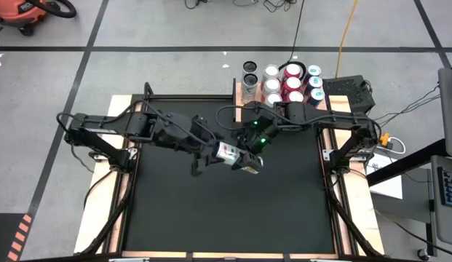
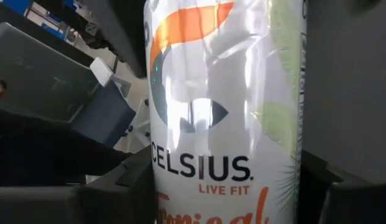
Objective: Place canned beverage on shelf
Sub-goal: Put the white yellow soda can on the shelf aligned with the other white yellow soda cans
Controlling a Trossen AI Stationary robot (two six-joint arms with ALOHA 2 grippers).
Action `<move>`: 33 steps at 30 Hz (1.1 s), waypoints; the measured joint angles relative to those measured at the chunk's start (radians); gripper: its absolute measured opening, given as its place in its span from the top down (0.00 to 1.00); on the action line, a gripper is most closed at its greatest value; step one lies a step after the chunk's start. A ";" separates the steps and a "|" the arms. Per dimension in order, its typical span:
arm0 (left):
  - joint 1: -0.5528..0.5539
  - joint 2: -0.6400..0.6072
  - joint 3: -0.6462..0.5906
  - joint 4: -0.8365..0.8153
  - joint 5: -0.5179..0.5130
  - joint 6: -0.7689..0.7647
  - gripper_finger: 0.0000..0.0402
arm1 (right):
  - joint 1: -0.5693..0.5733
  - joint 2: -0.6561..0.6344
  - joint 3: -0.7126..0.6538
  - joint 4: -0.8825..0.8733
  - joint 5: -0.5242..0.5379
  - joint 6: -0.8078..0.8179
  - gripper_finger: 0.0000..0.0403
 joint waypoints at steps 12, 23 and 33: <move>0.001 -0.002 0.134 0.011 -0.273 -0.127 0.04 | -0.016 -0.039 0.000 -0.001 0.033 0.022 0.42; 0.001 -0.002 0.253 0.059 -0.605 -0.149 0.04 | -0.017 -0.192 0.000 -0.003 0.402 0.140 0.42; -0.001 0.017 0.255 0.234 -0.558 -0.208 0.04 | -0.017 -0.302 0.000 0.126 0.652 0.176 0.42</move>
